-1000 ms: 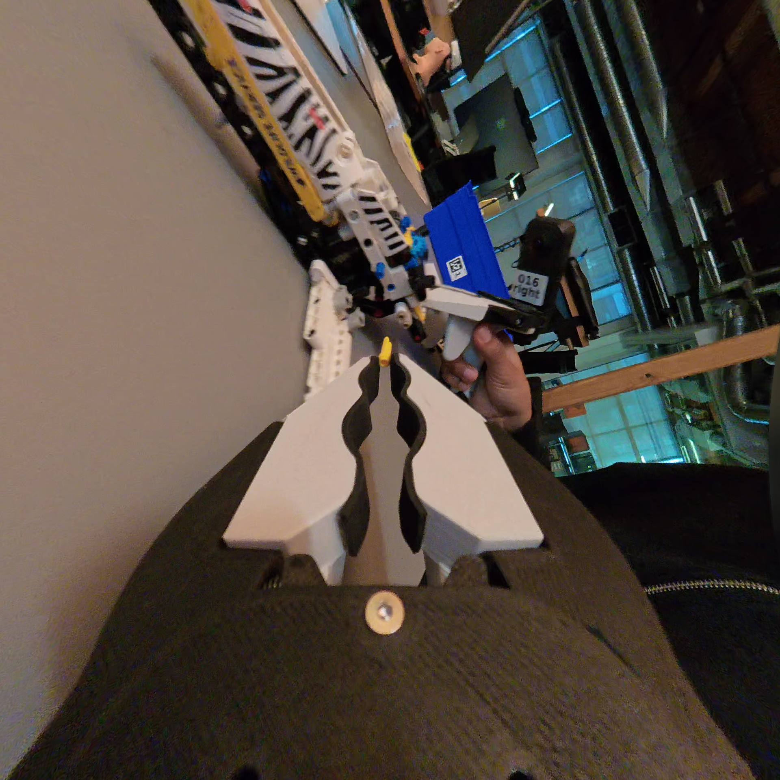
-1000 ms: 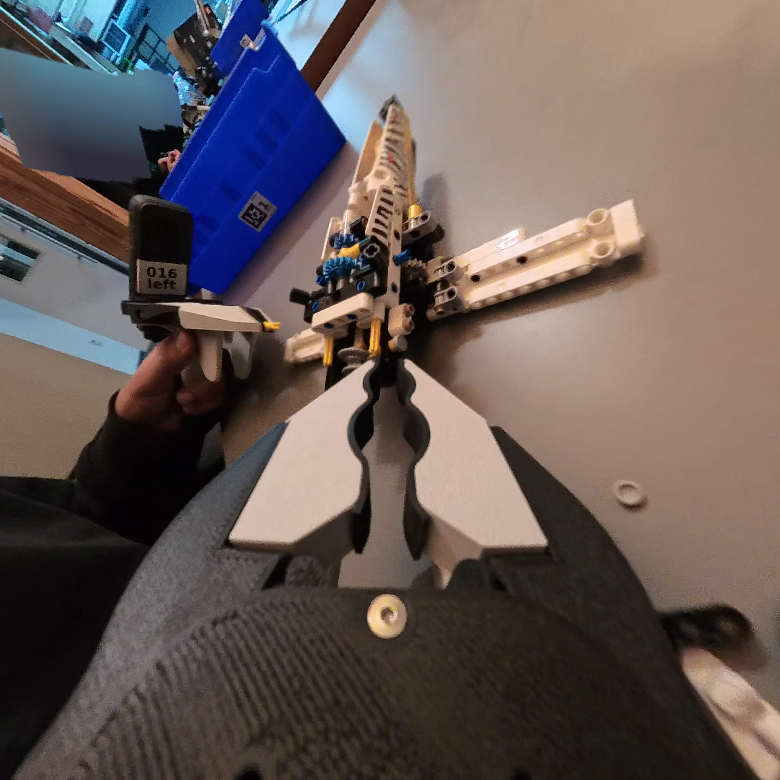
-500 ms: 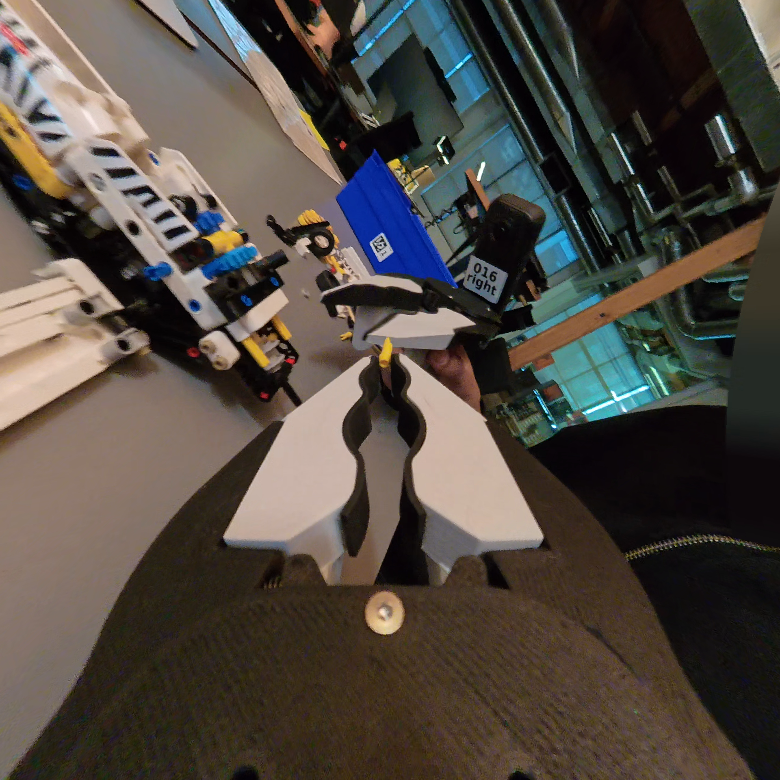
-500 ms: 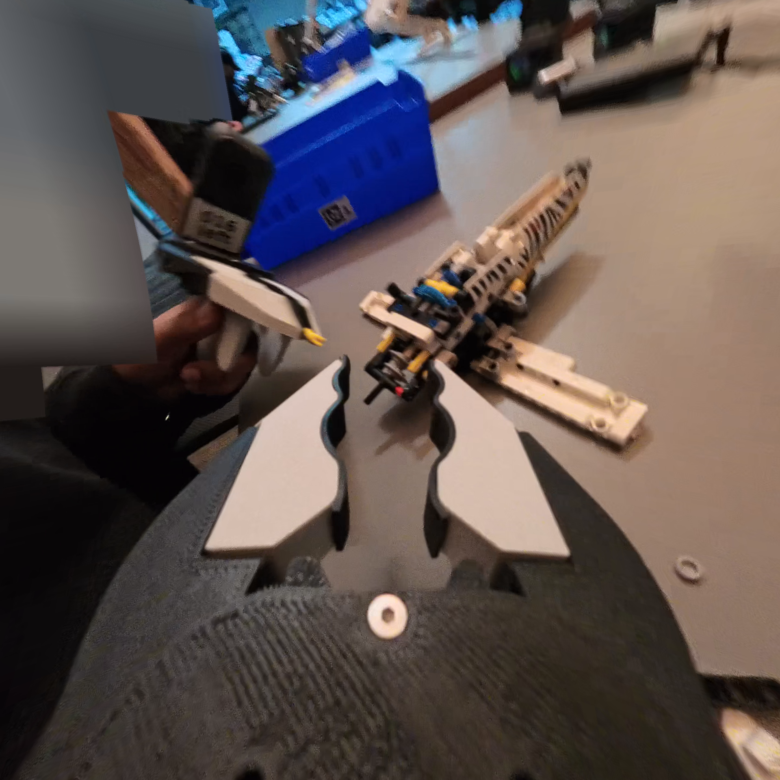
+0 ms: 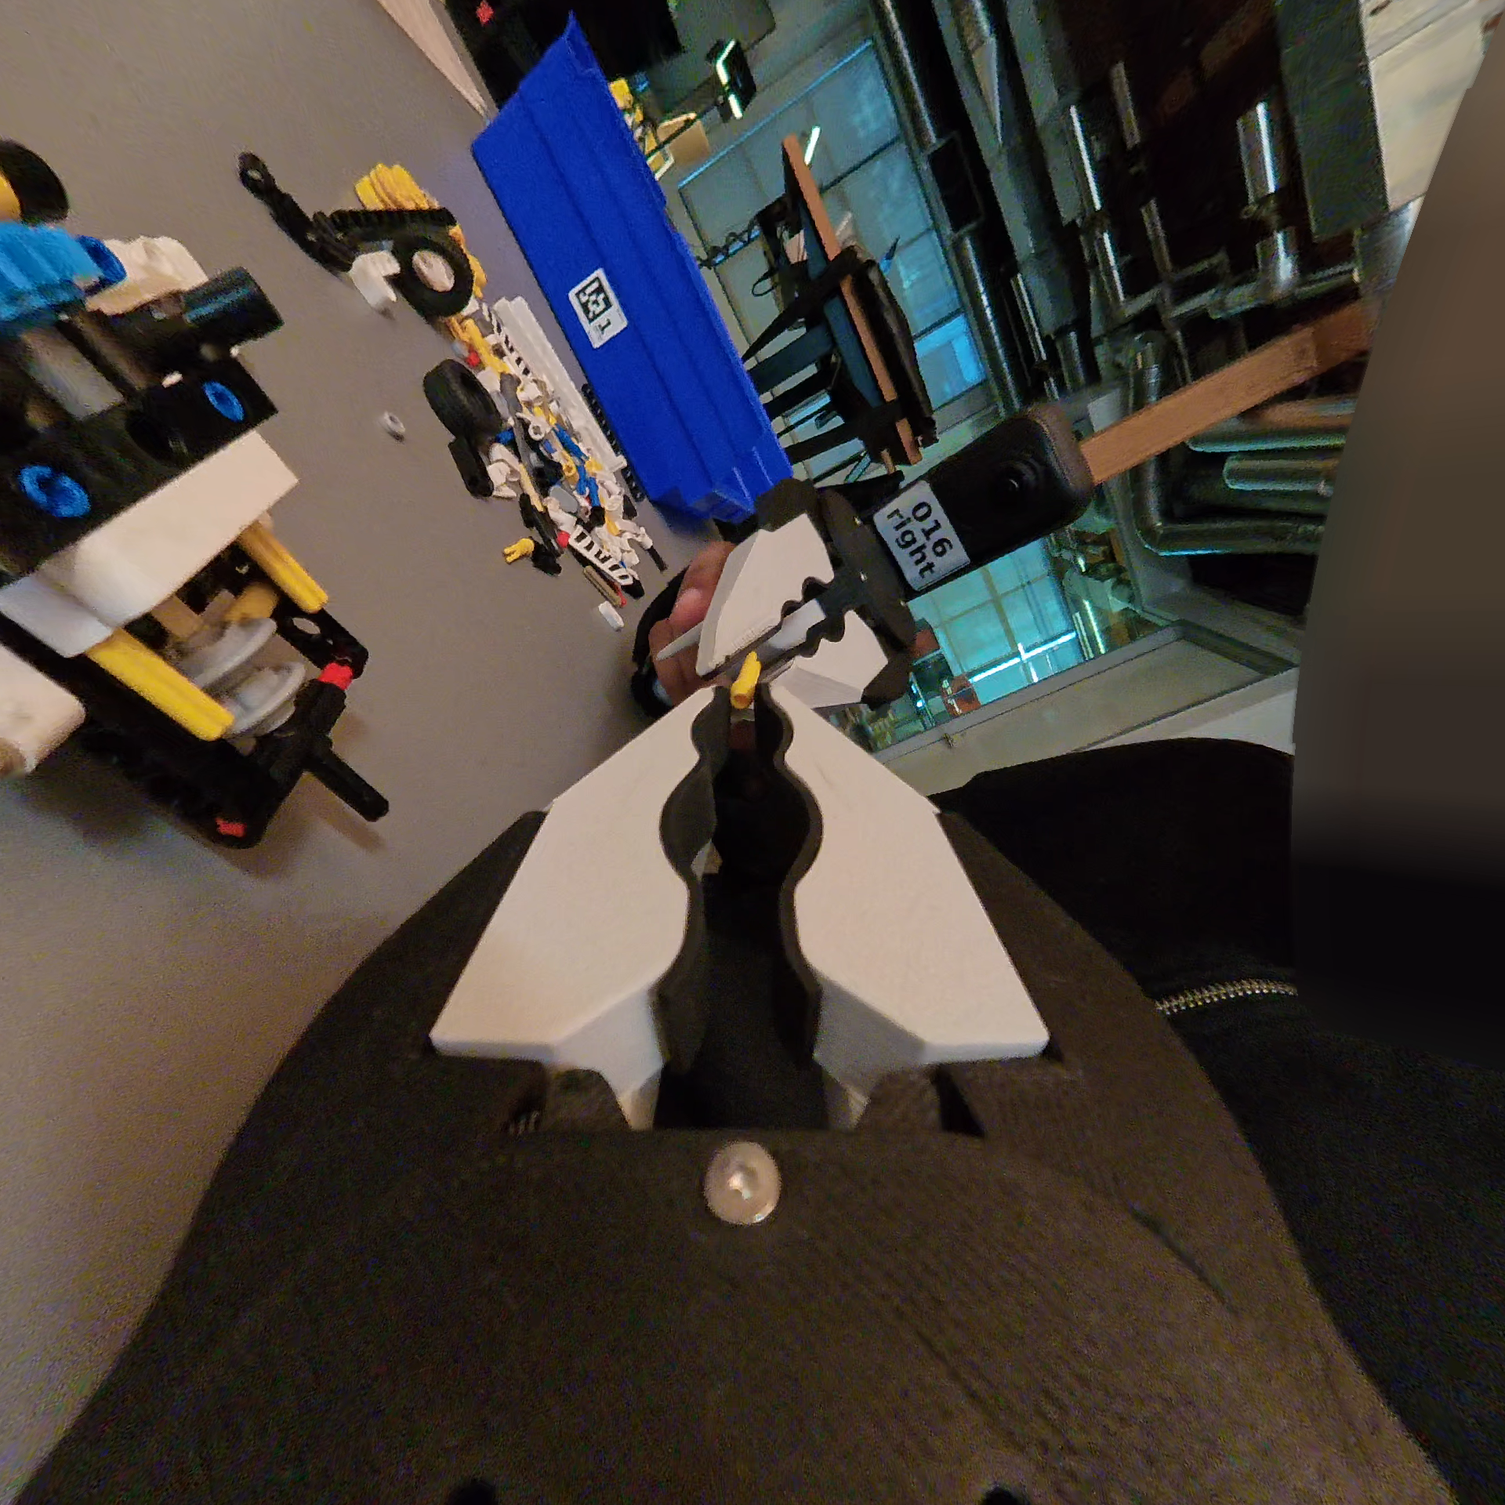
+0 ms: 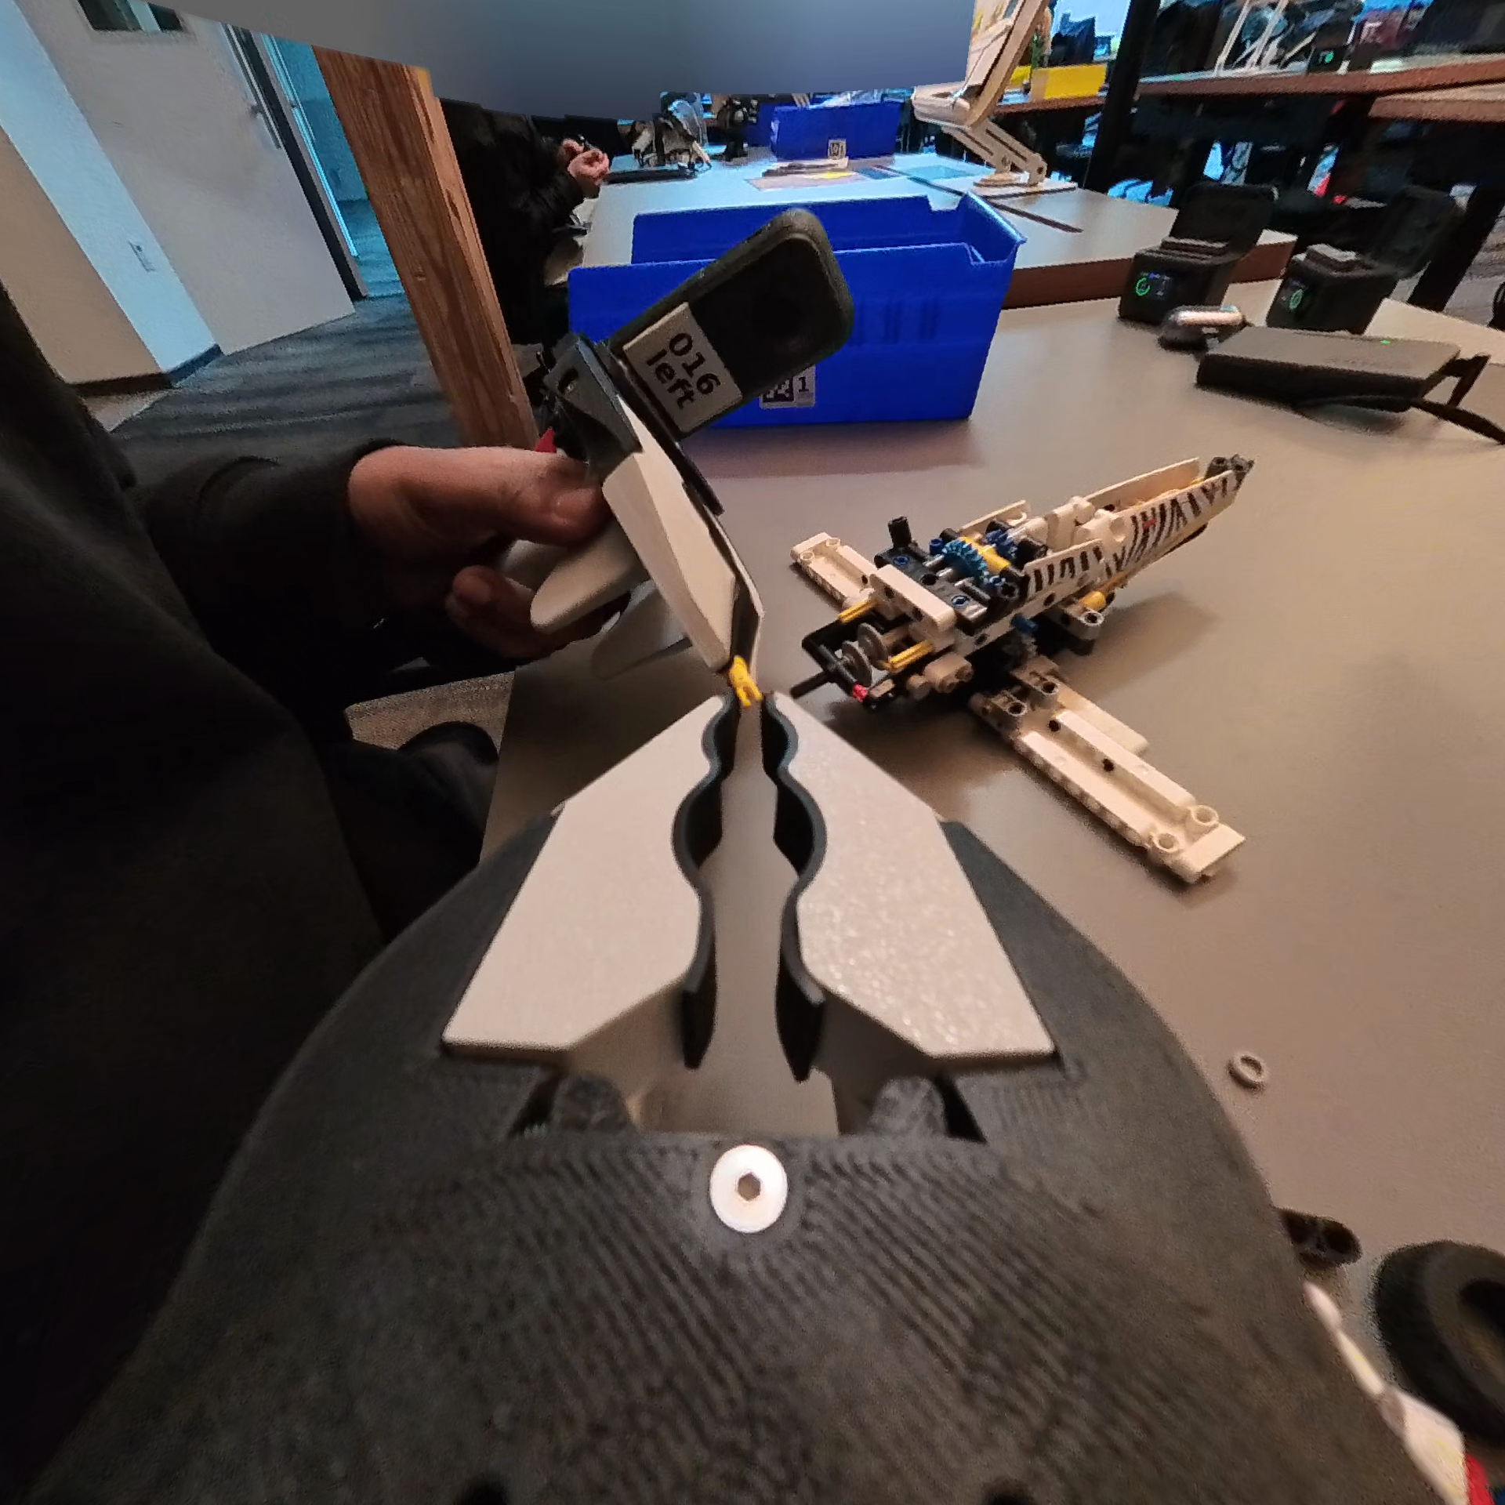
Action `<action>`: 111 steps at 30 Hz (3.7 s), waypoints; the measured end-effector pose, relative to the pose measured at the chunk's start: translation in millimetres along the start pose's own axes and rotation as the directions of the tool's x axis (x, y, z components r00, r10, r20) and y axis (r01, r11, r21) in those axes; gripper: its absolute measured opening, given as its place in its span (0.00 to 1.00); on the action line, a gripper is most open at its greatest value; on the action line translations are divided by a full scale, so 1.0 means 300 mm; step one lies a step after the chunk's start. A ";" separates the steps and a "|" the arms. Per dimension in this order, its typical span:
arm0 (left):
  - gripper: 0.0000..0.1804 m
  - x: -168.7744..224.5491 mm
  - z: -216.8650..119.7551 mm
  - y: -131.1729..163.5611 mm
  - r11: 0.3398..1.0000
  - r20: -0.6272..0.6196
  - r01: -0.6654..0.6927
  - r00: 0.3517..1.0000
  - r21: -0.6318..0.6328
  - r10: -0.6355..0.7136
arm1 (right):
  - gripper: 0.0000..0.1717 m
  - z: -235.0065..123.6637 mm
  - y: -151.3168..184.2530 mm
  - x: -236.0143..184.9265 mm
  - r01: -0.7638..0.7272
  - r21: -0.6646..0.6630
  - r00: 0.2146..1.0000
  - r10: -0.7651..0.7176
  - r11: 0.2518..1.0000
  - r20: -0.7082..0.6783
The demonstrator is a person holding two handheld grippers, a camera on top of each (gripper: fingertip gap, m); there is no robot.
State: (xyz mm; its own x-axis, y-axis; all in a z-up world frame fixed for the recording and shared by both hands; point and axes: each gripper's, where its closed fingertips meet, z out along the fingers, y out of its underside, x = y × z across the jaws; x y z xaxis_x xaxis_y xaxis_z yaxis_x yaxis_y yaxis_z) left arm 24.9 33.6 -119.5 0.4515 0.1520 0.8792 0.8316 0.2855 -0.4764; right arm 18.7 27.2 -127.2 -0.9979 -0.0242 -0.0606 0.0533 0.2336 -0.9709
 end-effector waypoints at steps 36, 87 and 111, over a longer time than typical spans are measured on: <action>0.40 -0.200 -0.278 -0.172 0.888 0.713 -0.459 0.632 0.030 0.303 | 0.21 -0.049 0.031 0.287 -0.286 -0.004 0.901 0.268 0.958 -0.341; 0.07 -0.279 -0.260 -0.143 0.982 0.394 -0.057 0.919 0.179 -0.019 | 0.00 0.118 0.115 0.255 -0.822 -0.031 0.570 0.821 0.569 -0.037; 0.08 -0.235 -0.289 -0.200 0.961 0.306 -0.089 0.952 0.260 0.006 | 0.06 0.189 0.141 0.244 -0.625 -0.159 0.775 0.583 0.764 -0.243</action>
State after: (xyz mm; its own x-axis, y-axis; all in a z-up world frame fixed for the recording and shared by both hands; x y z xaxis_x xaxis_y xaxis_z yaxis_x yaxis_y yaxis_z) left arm -28.6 -76.3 -153.1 0.3354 0.4361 0.8350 0.6750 0.5071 -0.5360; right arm -50.0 -19.8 -185.7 -0.7515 0.3538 -0.5569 0.6584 0.3478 -0.6675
